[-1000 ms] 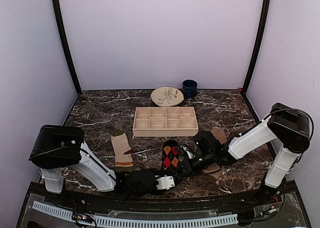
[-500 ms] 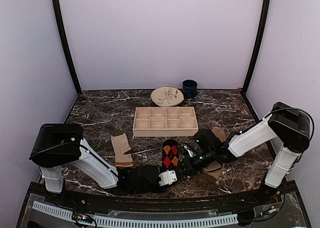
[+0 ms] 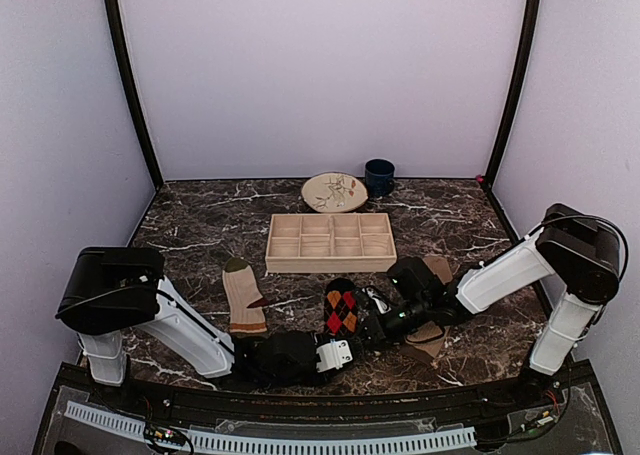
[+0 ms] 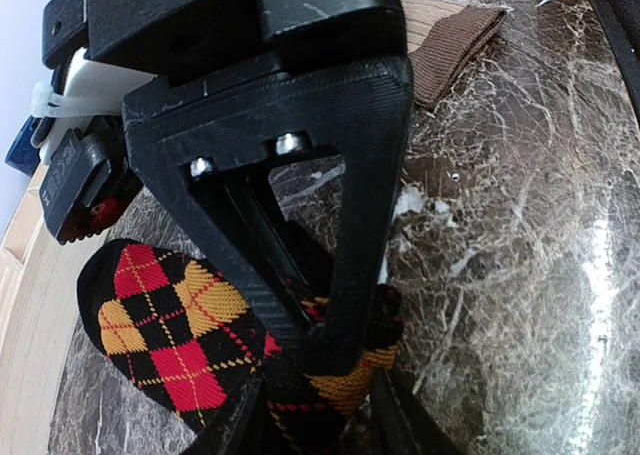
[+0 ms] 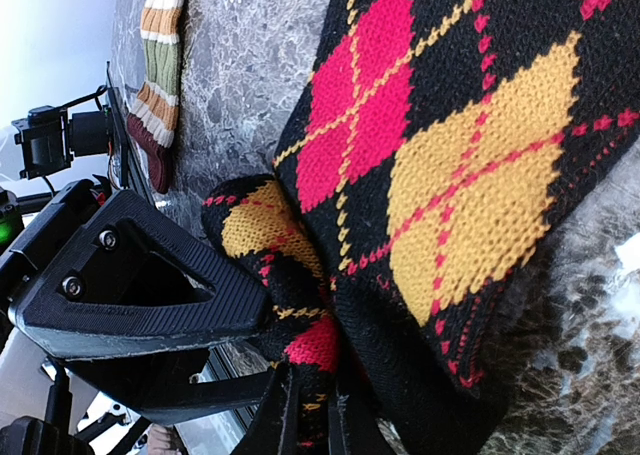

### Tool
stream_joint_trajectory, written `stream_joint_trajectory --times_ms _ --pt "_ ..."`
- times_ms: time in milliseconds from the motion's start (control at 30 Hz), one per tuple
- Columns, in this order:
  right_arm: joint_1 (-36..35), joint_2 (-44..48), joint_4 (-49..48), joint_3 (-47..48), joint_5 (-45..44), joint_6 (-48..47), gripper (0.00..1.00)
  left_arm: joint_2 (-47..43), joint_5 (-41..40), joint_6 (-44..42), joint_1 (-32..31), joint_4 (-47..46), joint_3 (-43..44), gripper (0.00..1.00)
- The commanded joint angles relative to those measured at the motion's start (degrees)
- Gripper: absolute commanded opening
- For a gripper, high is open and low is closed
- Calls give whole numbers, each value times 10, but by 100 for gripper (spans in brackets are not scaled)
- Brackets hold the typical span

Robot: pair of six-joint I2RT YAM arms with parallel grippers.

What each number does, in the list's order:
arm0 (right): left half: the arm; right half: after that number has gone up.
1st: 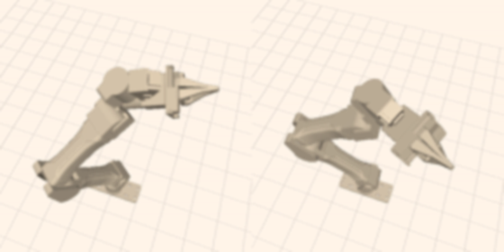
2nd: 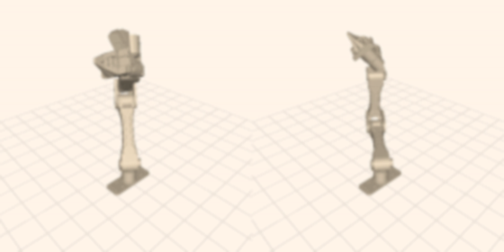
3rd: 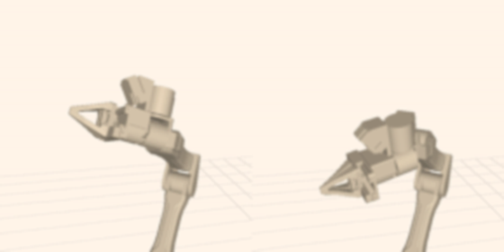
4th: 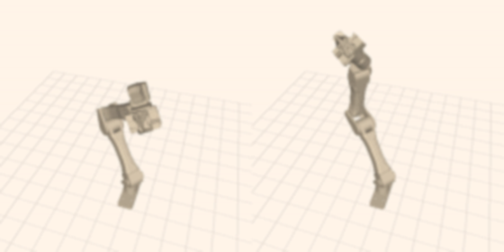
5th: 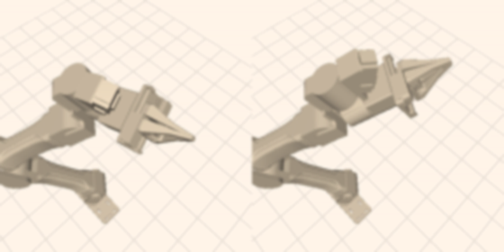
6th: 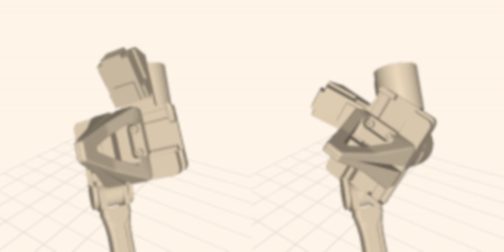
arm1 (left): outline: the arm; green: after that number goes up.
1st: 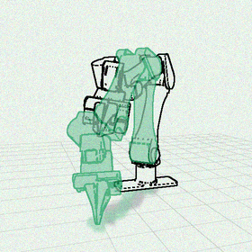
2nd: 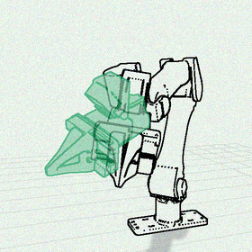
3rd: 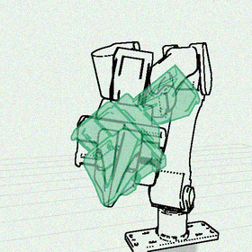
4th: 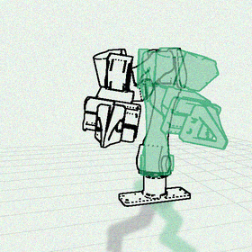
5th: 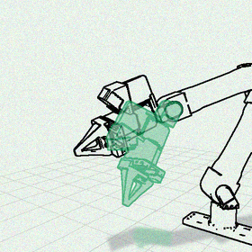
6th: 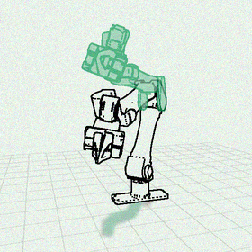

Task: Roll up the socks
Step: Roll the sock at the center of the board.

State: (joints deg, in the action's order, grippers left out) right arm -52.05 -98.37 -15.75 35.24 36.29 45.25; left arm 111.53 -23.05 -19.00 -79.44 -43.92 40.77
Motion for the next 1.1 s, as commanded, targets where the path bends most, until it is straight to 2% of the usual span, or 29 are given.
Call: stream_joint_trajectory --times_ms 0,400,733,1067 --pt "5 -9 10 -2 6 -7 7 -4 -72 -26 -5 190 -20 40" --pt "9 -3 13 -2 9 -10 8 6 -81 -14 -8 198 -21 37" --pt "10 -2 16 1 12 -10 10 40 -39 -15 -6 237 17 18" --pt "9 -4 18 -2 8 -22 20 50 17 -1 8 300 52 9"
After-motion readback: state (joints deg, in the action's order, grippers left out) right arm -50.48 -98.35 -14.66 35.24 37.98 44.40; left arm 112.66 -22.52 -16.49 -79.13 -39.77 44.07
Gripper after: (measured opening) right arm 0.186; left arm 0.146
